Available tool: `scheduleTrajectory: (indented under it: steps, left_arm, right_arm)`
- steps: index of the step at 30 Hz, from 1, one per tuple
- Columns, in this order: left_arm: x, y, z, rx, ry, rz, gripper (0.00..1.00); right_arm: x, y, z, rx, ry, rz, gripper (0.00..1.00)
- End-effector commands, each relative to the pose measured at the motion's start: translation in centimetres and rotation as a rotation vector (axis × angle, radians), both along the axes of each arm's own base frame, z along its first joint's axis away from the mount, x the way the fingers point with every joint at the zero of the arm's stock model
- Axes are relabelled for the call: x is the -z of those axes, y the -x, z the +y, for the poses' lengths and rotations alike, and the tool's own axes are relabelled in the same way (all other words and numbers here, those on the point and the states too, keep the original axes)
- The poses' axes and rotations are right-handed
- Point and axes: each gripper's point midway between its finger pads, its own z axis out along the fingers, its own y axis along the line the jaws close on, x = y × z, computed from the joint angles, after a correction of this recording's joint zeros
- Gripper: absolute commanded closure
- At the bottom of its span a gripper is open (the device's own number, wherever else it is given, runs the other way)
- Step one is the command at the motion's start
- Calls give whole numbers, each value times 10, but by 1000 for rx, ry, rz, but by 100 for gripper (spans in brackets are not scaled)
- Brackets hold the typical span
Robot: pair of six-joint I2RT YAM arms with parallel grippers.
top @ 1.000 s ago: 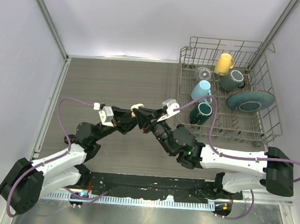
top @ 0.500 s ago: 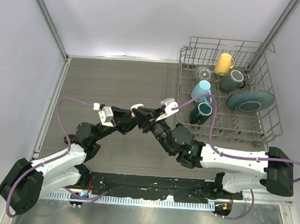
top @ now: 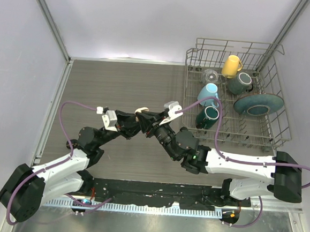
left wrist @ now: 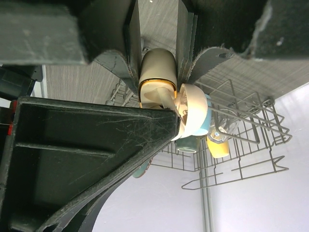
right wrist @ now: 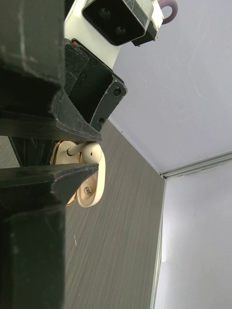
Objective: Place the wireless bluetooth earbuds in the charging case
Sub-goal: Place the earbud in the charging case.
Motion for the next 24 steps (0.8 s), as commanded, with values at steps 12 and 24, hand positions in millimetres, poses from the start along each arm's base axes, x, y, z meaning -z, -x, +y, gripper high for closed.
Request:
scheduleTrajectory:
  steps: [12, 24]
  left_arm:
    - [-48, -4, 20, -113, 142, -117, 100]
    - [-45, -1, 18, -94, 132, -115, 100]
  right_arm:
    - [4, 4, -4, 12, 45, 7, 99]
    - [0, 5, -4, 11, 34, 11, 77]
